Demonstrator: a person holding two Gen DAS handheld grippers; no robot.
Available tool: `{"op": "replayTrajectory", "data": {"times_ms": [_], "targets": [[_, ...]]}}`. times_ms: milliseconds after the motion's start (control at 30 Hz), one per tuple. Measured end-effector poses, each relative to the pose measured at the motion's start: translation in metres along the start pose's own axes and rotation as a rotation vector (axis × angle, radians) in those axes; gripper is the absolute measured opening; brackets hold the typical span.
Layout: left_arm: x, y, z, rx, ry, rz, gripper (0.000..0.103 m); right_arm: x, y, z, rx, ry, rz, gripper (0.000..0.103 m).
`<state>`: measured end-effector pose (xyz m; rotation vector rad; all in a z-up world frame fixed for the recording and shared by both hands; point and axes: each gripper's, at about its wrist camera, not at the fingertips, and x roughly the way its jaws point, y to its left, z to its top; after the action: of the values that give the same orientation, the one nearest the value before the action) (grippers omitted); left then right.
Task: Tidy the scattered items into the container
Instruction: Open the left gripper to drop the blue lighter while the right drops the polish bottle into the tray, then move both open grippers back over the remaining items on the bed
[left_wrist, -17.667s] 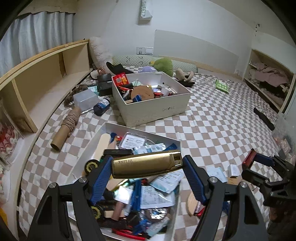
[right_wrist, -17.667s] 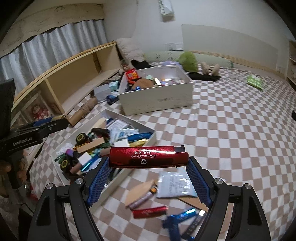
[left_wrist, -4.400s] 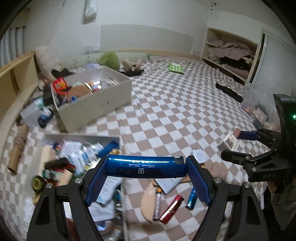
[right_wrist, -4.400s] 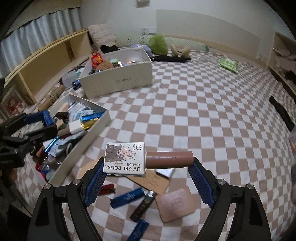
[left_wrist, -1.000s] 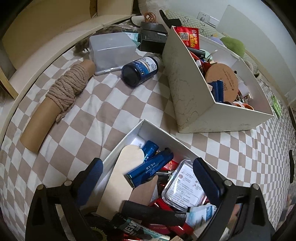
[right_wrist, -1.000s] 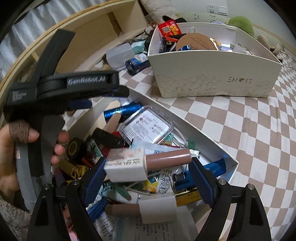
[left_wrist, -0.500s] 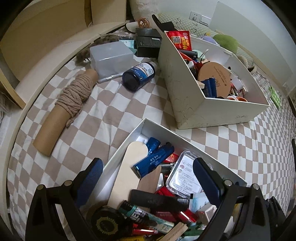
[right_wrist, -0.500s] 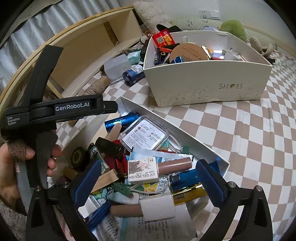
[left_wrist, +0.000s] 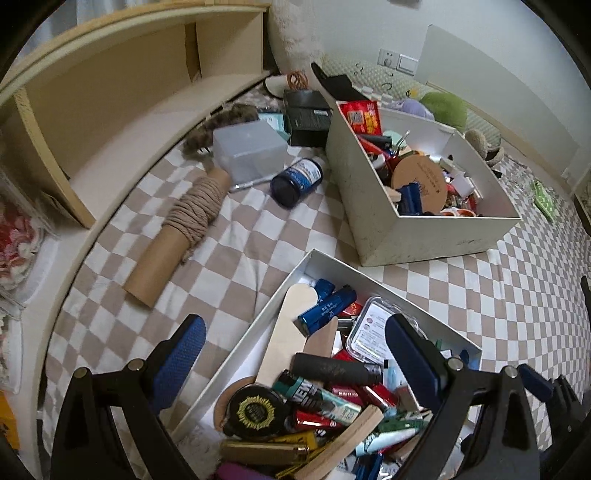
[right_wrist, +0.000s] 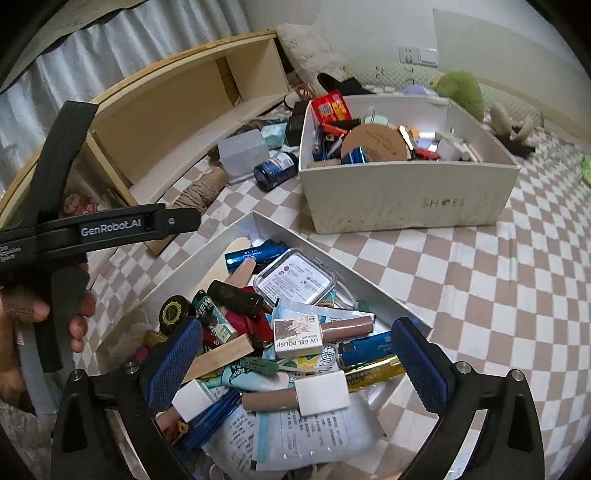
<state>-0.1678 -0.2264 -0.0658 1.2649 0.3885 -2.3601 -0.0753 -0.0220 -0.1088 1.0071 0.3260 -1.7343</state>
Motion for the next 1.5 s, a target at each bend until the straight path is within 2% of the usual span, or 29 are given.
{"op": "replayTrajectory", "data": {"times_ms": [567, 967, 1500], "targets": [[-0.078, -0.012, -0.017, 0.022, -0.110, -0.053, 0.099, -0.071, 0.007, -0.003, -0.059, -0.116, -0.054, 0.103], [-0.115, -0.023, -0.040, 0.059, -0.161, -0.079, 0.099, -0.119, -0.008, -0.010, -0.045, -0.186, -0.093, 0.103], [-0.150, -0.055, -0.072, 0.135, -0.217, -0.123, 0.099, -0.159, -0.027, -0.031, -0.045, -0.208, -0.151, 0.103]]}}
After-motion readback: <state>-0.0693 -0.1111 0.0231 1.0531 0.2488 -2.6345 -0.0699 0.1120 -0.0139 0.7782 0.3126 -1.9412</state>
